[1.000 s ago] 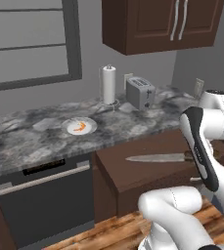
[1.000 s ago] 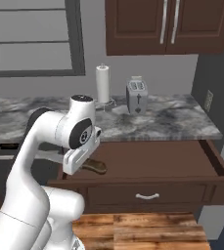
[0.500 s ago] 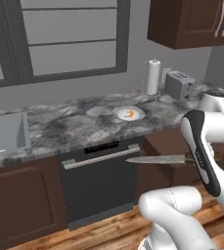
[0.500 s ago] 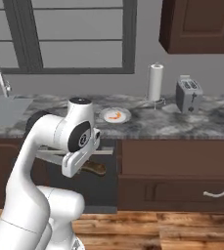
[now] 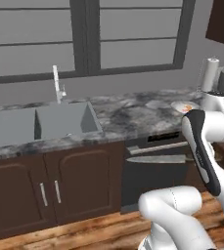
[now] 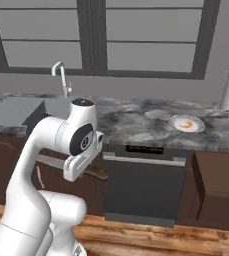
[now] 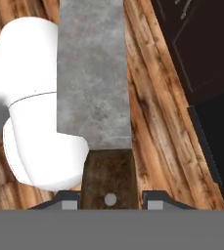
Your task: Pick up the knife from the drawer and place it on the cutting board. Then place the meat from the plate to the cutting board.
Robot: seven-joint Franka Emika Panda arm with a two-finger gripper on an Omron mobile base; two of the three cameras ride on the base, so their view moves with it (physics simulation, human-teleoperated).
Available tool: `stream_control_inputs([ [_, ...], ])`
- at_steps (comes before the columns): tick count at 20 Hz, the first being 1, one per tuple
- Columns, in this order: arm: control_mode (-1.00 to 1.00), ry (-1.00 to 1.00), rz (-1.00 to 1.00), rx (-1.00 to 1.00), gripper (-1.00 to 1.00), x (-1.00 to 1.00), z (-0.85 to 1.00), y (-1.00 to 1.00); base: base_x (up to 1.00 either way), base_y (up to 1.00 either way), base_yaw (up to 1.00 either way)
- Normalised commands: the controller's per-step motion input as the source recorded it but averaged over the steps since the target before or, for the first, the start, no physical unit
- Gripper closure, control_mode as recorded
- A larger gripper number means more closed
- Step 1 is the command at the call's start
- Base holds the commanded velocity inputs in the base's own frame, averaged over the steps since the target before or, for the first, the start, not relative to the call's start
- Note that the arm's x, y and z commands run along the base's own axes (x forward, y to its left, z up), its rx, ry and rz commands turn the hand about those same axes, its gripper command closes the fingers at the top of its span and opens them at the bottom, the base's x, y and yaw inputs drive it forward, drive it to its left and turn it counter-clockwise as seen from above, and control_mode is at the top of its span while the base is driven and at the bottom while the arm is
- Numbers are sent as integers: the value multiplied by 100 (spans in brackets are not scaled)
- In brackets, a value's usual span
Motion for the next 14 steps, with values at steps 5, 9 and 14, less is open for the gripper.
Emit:
stream_control_inputs([
  [5,100,0,0,0,100,0,0,0,0,77,38],
  [9,100,0,0,0,100,0,0,0,0,68,41],
  [14,100,0,0,0,100,0,0,0,0,64,42],
])
